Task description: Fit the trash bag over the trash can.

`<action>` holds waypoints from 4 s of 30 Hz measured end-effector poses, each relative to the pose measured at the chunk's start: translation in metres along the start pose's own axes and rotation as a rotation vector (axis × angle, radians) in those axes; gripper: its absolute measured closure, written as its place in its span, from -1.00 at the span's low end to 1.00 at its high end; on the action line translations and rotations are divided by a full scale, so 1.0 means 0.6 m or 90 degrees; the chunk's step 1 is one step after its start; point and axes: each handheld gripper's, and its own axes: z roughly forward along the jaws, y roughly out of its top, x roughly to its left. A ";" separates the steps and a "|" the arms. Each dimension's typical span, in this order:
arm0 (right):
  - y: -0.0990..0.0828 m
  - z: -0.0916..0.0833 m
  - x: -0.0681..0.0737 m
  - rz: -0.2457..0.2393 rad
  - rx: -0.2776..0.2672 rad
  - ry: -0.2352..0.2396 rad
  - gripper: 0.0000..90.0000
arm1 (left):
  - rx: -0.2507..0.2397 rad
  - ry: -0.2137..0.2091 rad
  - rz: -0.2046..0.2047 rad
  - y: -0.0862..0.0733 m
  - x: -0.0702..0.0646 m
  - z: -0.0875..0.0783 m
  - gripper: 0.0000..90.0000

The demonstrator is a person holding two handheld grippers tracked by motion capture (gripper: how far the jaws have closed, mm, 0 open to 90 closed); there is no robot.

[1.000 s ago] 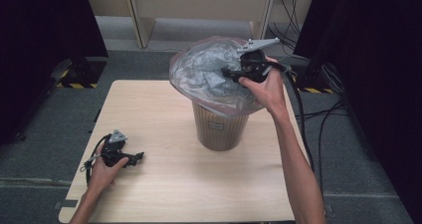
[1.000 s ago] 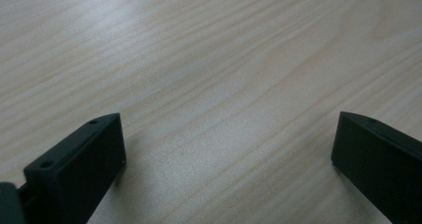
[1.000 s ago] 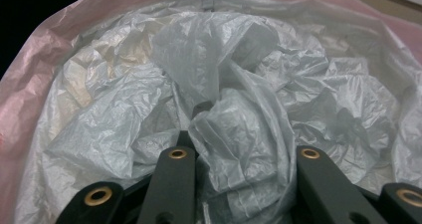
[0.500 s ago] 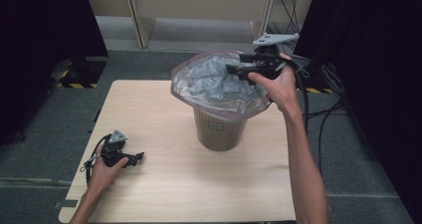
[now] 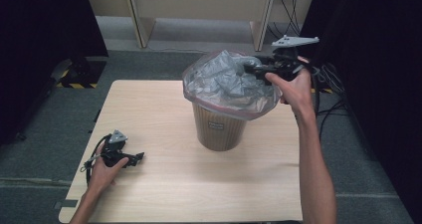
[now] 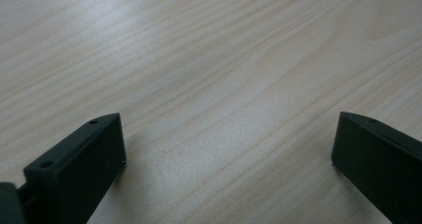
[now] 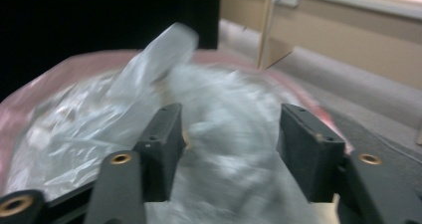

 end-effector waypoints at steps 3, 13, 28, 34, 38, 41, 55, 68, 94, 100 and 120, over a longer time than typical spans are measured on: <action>0.000 0.026 0.021 -0.012 0.017 0.028 0.05 | 0.000 0.000 0.000 0.000 0.000 0.000 -1.00; 0.017 0.055 0.060 -0.030 0.022 0.053 -0.11 | 0.000 0.000 0.002 0.000 0.000 0.000 -1.00; 0.016 -0.036 -0.013 0.025 -0.036 -0.030 -0.58 | 0.001 -0.011 0.010 0.001 -0.001 0.001 -1.00; -0.018 -0.041 -0.062 0.067 0.005 -0.116 -0.49 | -0.003 -0.013 -0.014 0.007 -0.011 -0.008 -0.74; -0.042 -0.028 -0.084 0.079 0.037 -0.138 -0.45 | -0.036 -0.055 -0.003 0.022 -0.024 -0.022 -0.75; -0.051 -0.016 -0.090 0.082 0.050 -0.134 -0.43 | -0.055 -0.071 0.024 0.039 -0.038 -0.036 -0.73; -0.064 0.020 -0.095 0.079 0.083 -0.127 -0.34 | -0.215 -0.130 0.050 0.168 -0.090 -0.139 -0.68; -0.077 0.028 -0.098 0.087 0.085 -0.126 -0.32 | -0.267 -0.153 0.043 0.287 -0.112 -0.179 -0.68; -0.085 0.039 -0.099 0.089 0.086 -0.120 -0.28 | -0.245 -0.177 0.024 0.399 -0.128 -0.144 -0.67; -0.092 0.041 -0.101 0.078 0.092 -0.104 -0.02 | -0.211 -0.195 0.023 0.382 -0.128 -0.125 -0.45; -0.105 0.057 -0.095 0.023 0.140 -0.073 0.93 | -0.171 -0.222 0.039 0.344 -0.133 -0.073 0.92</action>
